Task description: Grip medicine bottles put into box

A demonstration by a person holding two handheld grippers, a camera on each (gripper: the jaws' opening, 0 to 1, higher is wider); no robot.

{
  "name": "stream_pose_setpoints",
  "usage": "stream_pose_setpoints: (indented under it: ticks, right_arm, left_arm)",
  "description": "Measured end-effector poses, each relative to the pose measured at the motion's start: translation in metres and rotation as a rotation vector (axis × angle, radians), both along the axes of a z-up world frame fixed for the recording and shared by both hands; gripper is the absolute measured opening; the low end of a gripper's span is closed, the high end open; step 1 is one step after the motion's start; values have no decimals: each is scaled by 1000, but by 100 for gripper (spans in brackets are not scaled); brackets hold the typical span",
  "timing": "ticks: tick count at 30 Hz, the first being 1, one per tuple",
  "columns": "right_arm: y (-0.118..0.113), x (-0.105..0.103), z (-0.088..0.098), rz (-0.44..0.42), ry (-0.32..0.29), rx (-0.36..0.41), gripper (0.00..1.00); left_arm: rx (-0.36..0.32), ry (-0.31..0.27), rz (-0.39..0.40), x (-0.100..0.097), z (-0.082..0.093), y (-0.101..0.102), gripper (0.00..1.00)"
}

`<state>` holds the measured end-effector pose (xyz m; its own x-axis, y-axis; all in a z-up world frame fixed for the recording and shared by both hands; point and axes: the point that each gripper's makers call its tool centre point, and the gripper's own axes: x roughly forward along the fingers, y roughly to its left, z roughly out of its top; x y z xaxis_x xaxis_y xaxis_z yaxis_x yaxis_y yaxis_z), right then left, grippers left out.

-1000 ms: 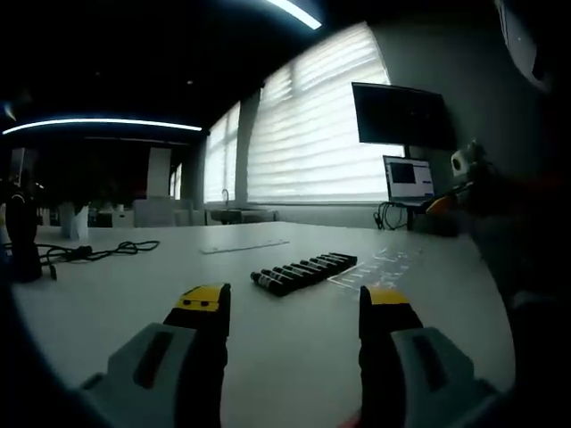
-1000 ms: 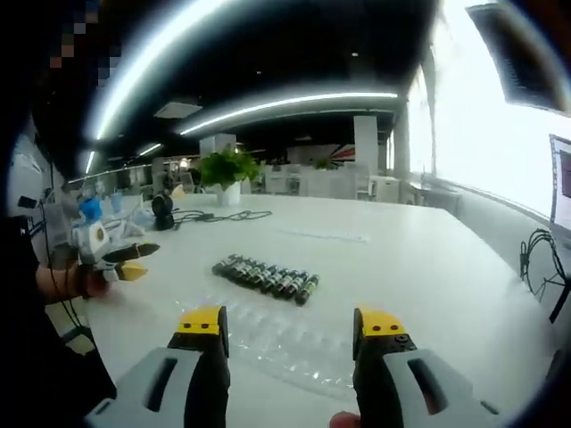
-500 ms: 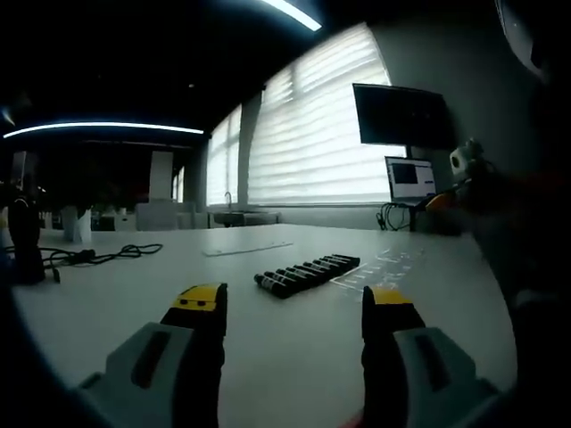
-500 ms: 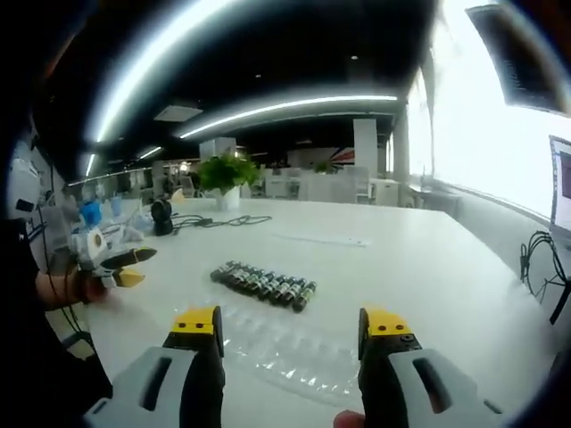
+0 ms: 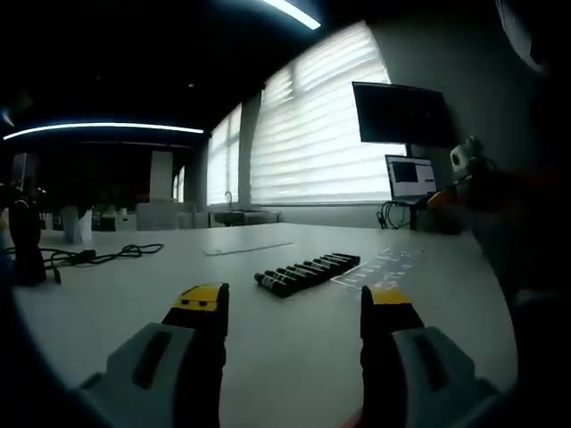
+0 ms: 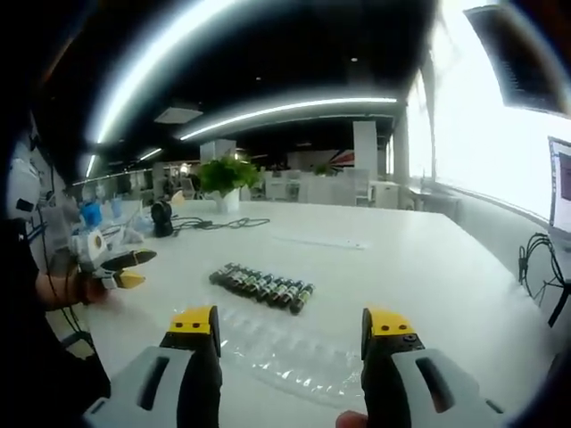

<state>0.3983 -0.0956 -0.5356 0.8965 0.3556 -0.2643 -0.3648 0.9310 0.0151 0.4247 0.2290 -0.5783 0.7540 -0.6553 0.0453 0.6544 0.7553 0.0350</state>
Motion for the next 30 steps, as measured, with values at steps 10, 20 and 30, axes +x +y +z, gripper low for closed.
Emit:
stream_pose_setpoints:
  ticks: [10,20,30]
  right_arm:
    - [0,13,5,-33,22,68,58]
    - [12,37,14,-51,72,183,55]
    - [25,76,-16,-77,255,121,44]
  left_arm:
    - [-1,-2,3,0,1,1,52]
    - [10,18,-8,-2,-4,-1,52]
    - [2,18,-21,-4,-3,-3,50]
